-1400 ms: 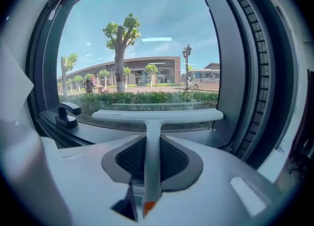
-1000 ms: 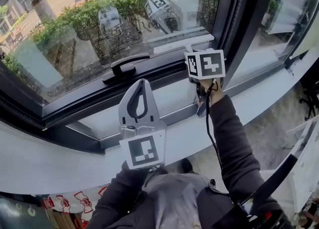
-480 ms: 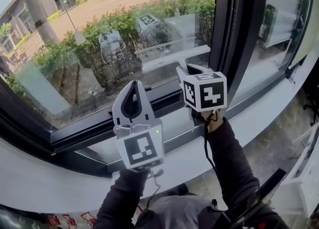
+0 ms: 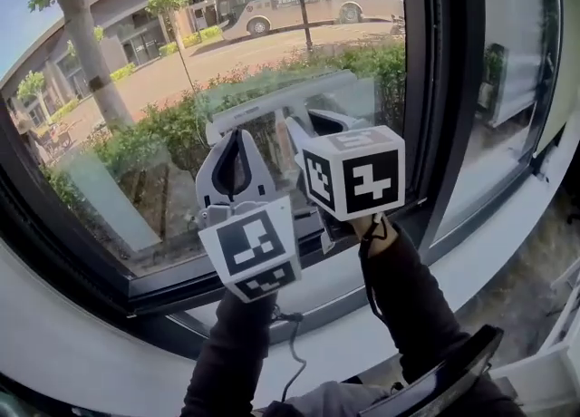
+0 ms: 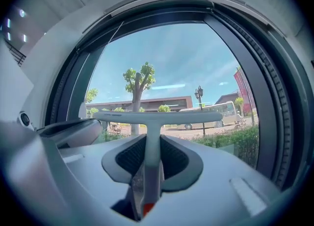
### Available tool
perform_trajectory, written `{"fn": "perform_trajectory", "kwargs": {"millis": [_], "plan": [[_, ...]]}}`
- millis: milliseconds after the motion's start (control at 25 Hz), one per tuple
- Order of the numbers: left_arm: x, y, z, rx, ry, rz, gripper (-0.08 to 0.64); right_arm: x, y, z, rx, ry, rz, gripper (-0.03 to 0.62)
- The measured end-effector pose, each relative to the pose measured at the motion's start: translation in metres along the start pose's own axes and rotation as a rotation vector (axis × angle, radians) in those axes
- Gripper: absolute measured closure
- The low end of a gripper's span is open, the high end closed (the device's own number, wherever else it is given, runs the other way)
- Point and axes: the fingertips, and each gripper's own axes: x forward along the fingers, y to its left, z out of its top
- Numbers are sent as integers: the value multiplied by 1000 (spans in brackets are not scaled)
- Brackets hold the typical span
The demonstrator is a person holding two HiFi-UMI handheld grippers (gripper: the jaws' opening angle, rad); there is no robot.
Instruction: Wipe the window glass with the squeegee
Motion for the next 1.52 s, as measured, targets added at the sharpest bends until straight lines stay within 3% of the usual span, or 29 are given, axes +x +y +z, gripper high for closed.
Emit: {"fn": "perform_trajectory", "kwargs": {"millis": [240, 640, 1080, 1520], "plan": [[16, 19, 44, 25, -66, 9, 565, 10, 22, 49, -6, -75, -10, 509], [36, 31, 64, 52, -88, 20, 565, 24, 26, 88, -31, -119, -20, 509], [48, 33, 73, 64, -94, 25, 565, 34, 21, 90, -27, -111, -6, 509], [45, 32, 42, 39, -55, 2, 565, 38, 28, 60, -24, -78, 14, 511]]}}
